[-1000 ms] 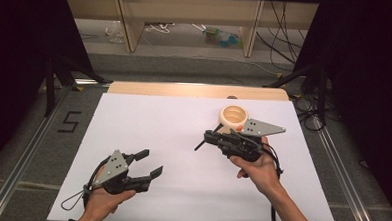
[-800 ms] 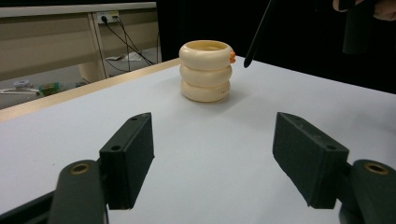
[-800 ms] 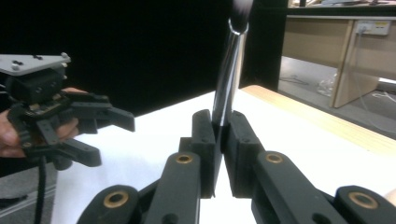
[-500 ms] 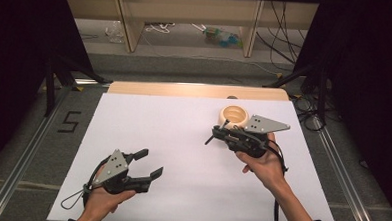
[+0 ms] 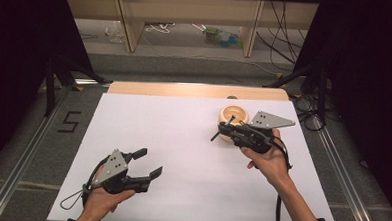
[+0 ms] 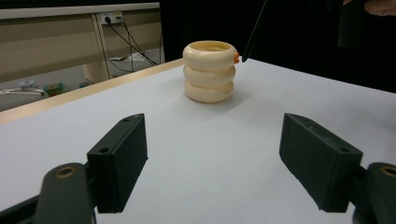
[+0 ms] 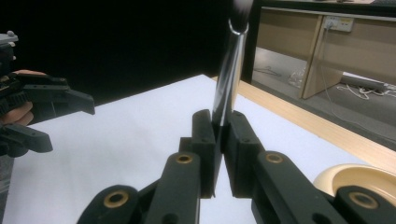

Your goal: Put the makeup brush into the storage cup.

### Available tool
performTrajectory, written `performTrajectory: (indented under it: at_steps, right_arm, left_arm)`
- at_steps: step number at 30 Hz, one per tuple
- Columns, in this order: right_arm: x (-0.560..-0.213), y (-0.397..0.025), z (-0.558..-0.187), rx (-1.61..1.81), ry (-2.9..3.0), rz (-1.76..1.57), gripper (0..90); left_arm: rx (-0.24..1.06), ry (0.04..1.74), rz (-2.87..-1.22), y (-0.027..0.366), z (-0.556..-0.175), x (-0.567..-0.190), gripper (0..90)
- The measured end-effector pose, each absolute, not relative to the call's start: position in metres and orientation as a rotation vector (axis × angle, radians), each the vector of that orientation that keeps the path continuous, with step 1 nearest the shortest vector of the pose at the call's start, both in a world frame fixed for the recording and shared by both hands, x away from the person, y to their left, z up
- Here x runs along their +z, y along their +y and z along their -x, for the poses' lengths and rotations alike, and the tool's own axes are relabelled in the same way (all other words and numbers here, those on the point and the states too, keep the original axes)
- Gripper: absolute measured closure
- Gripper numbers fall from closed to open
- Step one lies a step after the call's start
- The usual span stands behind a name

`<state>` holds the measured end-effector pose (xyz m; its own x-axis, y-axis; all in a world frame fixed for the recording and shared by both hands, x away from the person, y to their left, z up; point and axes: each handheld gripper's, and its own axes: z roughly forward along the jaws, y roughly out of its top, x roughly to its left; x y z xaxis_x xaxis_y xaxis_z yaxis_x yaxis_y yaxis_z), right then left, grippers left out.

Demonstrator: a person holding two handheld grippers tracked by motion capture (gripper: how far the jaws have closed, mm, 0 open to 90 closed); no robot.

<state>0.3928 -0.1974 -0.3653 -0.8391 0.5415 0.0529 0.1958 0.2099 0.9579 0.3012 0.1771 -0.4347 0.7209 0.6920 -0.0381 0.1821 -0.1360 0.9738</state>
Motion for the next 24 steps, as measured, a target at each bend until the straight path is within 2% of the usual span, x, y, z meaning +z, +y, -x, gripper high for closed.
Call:
performTrajectory:
  at_steps: [24]
  right_arm:
    - [-0.364, -0.216, -0.414, 1.573, 2.186, -0.813, 83.8]
  left_arm:
    - [0.510, 0.697, -1.706, 0.179, -0.302, -0.436, 23.6]
